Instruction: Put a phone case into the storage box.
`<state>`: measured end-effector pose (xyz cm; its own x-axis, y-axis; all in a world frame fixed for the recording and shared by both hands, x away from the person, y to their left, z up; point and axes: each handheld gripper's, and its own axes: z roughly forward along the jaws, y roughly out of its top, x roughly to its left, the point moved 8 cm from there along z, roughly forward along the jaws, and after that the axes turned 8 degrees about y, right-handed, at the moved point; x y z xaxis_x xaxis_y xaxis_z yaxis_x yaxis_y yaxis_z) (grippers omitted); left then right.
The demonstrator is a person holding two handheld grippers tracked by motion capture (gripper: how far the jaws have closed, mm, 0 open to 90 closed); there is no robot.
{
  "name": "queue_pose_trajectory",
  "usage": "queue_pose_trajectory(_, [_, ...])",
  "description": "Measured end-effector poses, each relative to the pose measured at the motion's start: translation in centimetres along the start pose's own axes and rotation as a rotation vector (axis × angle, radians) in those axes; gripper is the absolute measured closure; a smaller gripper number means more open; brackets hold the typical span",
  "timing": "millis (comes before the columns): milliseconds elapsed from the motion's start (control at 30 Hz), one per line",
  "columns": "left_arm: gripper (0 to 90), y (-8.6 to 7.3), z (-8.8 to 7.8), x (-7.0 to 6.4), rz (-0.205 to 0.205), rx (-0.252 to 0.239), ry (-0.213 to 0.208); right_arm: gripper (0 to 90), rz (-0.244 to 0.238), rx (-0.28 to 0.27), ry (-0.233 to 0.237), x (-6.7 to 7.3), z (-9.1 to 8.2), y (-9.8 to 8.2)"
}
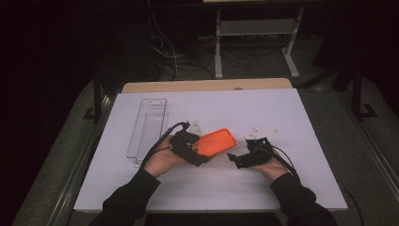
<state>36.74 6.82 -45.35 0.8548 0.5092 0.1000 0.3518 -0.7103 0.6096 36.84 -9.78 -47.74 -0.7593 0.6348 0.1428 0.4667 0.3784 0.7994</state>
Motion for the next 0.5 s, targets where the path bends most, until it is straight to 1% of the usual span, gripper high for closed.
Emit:
queue_pose_trajectory(33, [15.7,-0.01,-0.01,-0.01,0.001,0.001,-0.003,3.7,-0.021,0.004,-0.013,0.05,-0.04,0.05])
queue_pose_trajectory(100, [15.6,0.01,-0.02,-0.02,-0.002,-0.001,-0.005,3.6,-0.045,0.008,-0.018,0.15,-0.07,0.11])
queue_pose_trajectory(167, [15.6,0.02,-0.02,-0.02,-0.002,-0.002,-0.005,3.7,-0.048,0.008,-0.027,0.18,-0.07,0.11])
queue_pose_trajectory(200, [15.7,0.02,-0.03,-0.02,-0.002,-0.002,-0.007,3.7,-0.082,0.019,-0.038,0.15,-0.08,0.07])
queue_pose_trajectory(333, [15.7,-0.03,-0.07,0.06,-0.001,0.002,-0.008,3.8,-0.113,0.018,-0.054,0.11,-0.19,0.15])
queue_pose_trajectory(400, [15.6,-0.07,-0.07,0.13,0.002,0.005,-0.007,3.8,-0.138,0.016,-0.071,0.05,-0.28,0.23])
queue_pose_trajectory(433, [15.6,-0.07,-0.05,0.16,0.004,0.005,-0.007,3.7,-0.142,0.015,-0.078,0.06,-0.32,0.26])
queue_pose_trajectory(467, [15.7,-0.02,0.02,0.09,-0.007,-0.002,-0.006,3.7,-0.159,0.014,-0.089,0.02,-0.39,0.32])
queue_pose_trajectory(500, [15.6,-0.03,0.02,0.05,-0.009,-0.002,-0.007,3.6,-0.173,0.016,-0.095,0.05,-0.42,0.36])
